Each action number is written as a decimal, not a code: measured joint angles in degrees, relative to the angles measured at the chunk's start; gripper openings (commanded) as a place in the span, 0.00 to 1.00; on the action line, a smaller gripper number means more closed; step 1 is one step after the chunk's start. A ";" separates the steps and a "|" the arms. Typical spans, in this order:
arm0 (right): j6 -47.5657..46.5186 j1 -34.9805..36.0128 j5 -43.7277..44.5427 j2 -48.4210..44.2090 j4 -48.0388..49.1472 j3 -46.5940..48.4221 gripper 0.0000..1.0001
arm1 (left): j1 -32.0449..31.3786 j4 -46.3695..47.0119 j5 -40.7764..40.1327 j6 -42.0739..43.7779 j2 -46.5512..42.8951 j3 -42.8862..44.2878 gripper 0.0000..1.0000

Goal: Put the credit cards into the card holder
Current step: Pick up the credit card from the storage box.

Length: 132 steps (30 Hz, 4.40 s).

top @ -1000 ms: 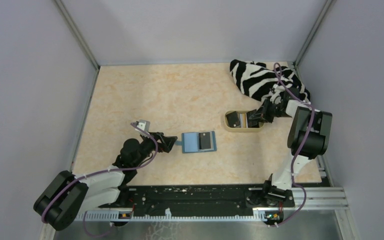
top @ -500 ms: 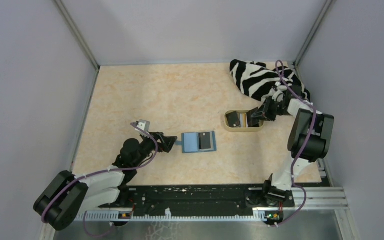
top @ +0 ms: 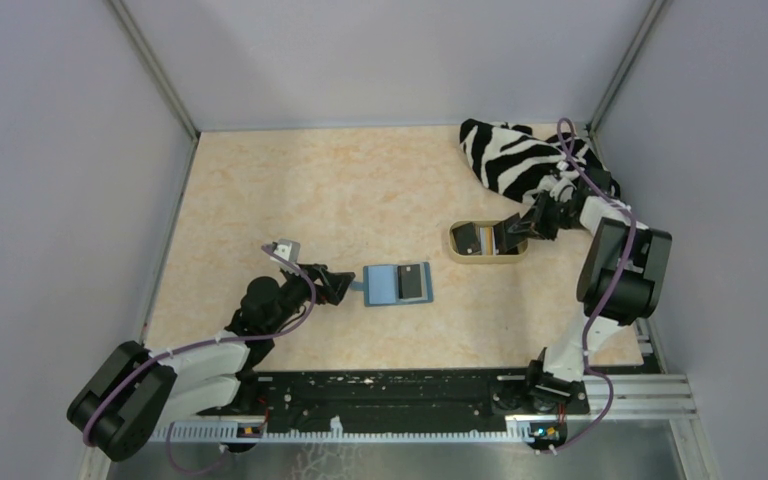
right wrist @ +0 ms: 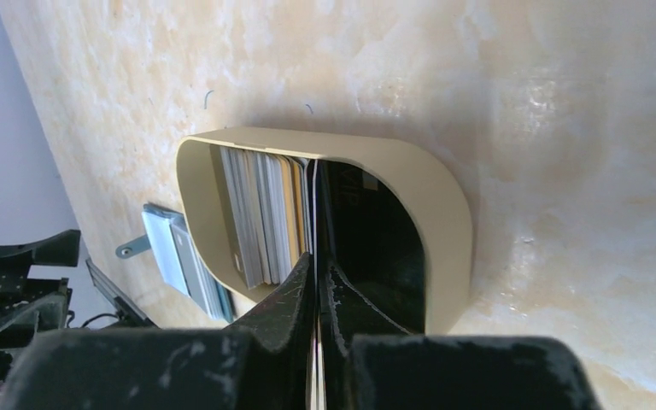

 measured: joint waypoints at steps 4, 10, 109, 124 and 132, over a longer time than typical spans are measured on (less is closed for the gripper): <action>-0.33 -0.55 1.25 -0.28 -0.24 0.00 0.00 | 0.00 0.00 0.00 0.00 0.00 0.00 0.98; -1.05 -1.03 2.45 -3.48 -0.79 0.02 0.00 | 0.00 -0.09 1.20 0.07 -3.13 -0.04 0.98; -27.10 38.23 -29.40 -32.68 11.61 -16.04 0.68 | -10.16 -12.74 41.07 12.52 10.29 21.97 0.00; -29.77 41.62 -27.10 -31.19 9.16 -16.68 0.29 | -10.16 -25.90 42.88 19.34 10.78 25.33 0.00; -30.14 41.81 -26.25 -30.56 7.93 -16.61 0.25 | -10.16 -27.21 42.69 20.26 10.71 25.33 0.00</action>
